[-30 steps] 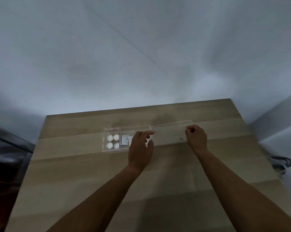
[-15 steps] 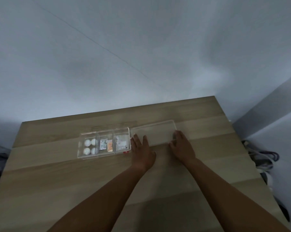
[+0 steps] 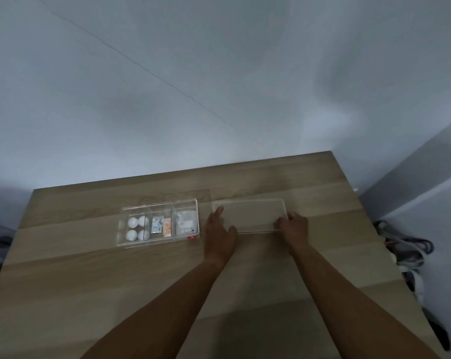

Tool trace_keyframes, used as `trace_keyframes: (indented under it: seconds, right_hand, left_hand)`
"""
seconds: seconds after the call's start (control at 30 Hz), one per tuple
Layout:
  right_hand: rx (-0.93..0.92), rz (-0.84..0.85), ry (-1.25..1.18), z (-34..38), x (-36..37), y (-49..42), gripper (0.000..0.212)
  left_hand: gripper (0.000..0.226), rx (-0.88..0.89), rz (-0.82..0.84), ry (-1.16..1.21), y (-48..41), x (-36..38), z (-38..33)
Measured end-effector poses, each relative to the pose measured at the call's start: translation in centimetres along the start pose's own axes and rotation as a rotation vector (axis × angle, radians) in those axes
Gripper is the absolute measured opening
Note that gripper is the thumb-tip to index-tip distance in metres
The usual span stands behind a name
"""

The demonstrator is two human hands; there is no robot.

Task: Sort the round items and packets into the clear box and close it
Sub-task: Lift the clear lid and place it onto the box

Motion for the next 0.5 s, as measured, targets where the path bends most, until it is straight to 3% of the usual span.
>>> trace_keyframes:
  seconds: [0.3, 0.5]
  right_hand:
    - [-0.080, -0.143, -0.131, 2.4, 0.4, 2.9, 0.026]
    - [-0.137, -0.012, -0.127, 6.0, 5.4, 7.4, 0.025]
  left_hand:
    - [0.055, 0.170, -0.197, 0.180, 0.2, -4.4, 0.1]
    - [0.046, 0.036, -0.350, 0.281, -1.3, -11.7, 4.0]
Point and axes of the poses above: each hand's wrist, its own y-axis away from the middle knuckle, its own x-axis out of the palm, z = x × y, the point moved 1 cm from there along -y, towards the middle knuckle, and after that the axes turned 5 degrees about -z, right-handed, at the moved point
